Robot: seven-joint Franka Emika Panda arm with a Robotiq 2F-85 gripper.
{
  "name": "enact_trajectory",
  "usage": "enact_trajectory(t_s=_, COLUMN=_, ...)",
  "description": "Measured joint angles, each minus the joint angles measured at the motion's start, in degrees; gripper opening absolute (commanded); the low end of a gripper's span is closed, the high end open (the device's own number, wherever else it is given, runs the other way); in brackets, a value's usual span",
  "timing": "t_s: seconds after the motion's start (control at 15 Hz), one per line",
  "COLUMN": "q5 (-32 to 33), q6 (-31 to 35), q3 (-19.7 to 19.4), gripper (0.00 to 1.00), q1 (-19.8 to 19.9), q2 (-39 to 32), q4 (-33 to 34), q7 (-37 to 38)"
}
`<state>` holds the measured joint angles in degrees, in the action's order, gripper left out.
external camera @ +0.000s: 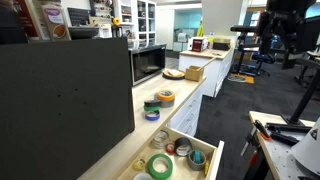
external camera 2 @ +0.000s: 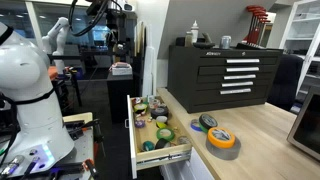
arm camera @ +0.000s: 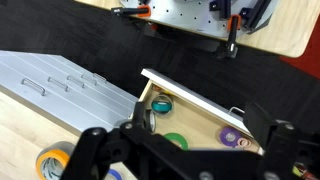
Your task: Put the masking tape in the drawer
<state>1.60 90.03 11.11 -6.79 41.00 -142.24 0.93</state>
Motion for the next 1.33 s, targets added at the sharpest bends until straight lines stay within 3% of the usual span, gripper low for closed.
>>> enact_trajectory(t_s=0.8, q5=0.7, q6=2.9, q3=0.0, gripper=1.00, q1=0.1, q2=-0.4, q4=-0.4, q7=2.8)
enact_trajectory(t_s=1.33, q5=1.2, q6=19.9, q3=-0.7, gripper=1.00, q1=4.2, q2=-6.1, q4=-3.1, q7=10.9)
